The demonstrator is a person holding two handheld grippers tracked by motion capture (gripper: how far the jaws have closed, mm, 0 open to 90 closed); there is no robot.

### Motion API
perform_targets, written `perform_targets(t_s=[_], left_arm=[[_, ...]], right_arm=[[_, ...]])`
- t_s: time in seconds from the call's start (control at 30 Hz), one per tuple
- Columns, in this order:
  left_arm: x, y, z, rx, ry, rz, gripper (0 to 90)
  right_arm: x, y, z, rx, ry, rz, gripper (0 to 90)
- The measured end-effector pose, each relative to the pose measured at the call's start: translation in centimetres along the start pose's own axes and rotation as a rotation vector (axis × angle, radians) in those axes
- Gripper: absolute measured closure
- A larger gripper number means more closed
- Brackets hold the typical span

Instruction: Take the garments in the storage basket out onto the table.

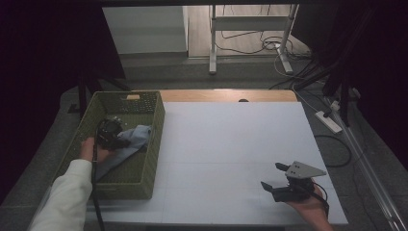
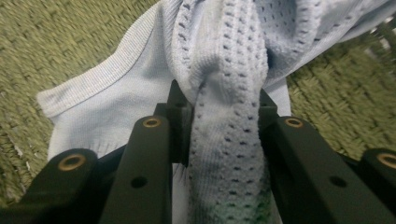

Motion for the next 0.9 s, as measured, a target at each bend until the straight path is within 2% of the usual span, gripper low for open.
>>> perform_targets(t_s=[0.27,0.5,0.57,0.7,0.9], left_arm=[[-2.2,1.0,0.5,-0.054,0.023,-0.120,70.2],[-4.0,1.8,0.3,-0.073,0.007,-0.212,70.3],[-4.2,1.9,0.4,-0.076,0.002,-0.225,70.3],[-4.6,2.1,0.2,-0.076,-0.034,-0.242,70.3],[-5.1,2.2,-0.1,-0.080,-0.049,-0.282,70.3]], right_arm=[[-0.1,0.0,0.0,-0.003,0.001,-0.001,14.4],[-0.1,-0.1,0.1,0.000,0.003,-0.004,14.4],[-0.1,-0.1,0.1,-0.001,0.003,-0.004,14.4],[-0.1,-0.1,0.1,-0.003,0.005,-0.008,14.4],[-0.1,-0.1,0.1,0.000,0.008,-0.007,14.4]])
Point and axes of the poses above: each handheld gripper's, and its own axes: x roughly forward along the jaws, y roughly out of its underside, z roughly to its left, the point moved 3 cm from there along x, roughly forward along the jaws, and after that the axes turned 7 degrees about x, right-handed, at the moved point
